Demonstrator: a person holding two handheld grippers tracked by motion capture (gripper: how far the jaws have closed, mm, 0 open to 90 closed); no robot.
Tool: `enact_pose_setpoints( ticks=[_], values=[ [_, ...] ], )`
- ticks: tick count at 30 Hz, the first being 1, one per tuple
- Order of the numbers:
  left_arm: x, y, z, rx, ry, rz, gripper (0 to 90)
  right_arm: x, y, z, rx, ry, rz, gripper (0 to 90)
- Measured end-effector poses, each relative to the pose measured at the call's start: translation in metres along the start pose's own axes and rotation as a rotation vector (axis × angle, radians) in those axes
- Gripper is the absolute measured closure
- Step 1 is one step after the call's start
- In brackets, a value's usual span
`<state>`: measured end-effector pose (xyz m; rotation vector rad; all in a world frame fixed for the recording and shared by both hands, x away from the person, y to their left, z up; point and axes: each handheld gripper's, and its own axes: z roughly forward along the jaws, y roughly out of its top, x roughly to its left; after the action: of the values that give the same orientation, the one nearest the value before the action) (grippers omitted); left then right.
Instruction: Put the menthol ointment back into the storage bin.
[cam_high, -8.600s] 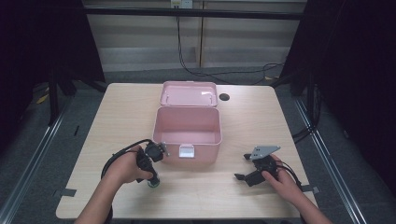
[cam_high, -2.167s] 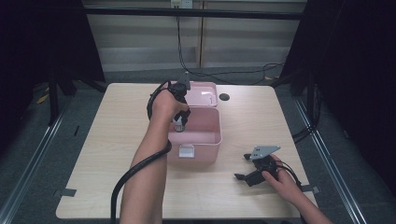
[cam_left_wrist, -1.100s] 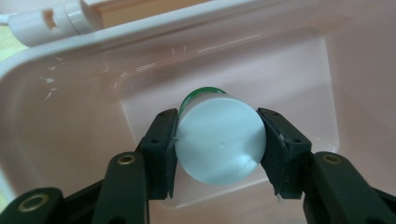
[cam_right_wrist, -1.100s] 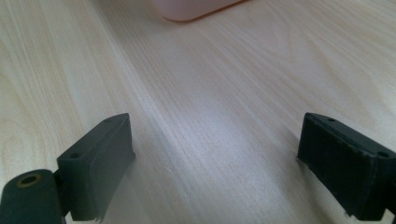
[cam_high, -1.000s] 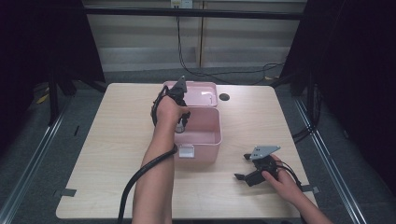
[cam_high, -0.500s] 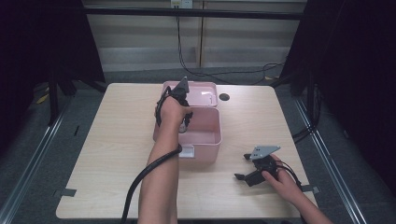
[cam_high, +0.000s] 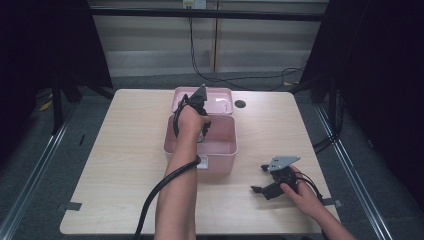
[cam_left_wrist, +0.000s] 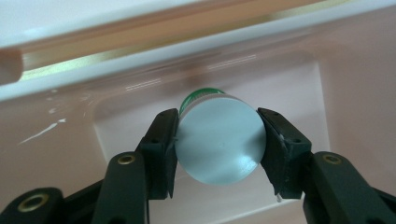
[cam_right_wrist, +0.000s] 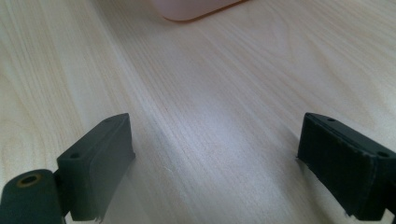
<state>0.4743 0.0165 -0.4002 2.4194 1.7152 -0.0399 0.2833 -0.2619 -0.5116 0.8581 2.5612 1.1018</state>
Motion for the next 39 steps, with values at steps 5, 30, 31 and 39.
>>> enact_pose_setpoints(
  ticks=[5, 30, 31, 39],
  values=[
    [-0.001, 0.000, 0.006, -0.011, 0.007, -0.011, 50.5, 0.000, 0.000, 0.000, 0.000, 0.000, 0.000, 9.7],
    [0.000, -0.001, 0.023, -0.045, 0.029, -0.006, 50.3, 0.000, 0.000, 0.000, 0.001, 0.001, 0.001, 9.7],
    [0.000, -0.001, 0.024, -0.041, 0.024, -0.001, 50.3, 0.000, 0.000, 0.000, 0.000, 0.001, 0.000, 9.7],
    [-0.001, -0.002, 0.027, -0.056, 0.033, 0.007, 50.2, 0.000, 0.000, 0.000, 0.000, 0.001, 0.000, 9.7]
  ],
)
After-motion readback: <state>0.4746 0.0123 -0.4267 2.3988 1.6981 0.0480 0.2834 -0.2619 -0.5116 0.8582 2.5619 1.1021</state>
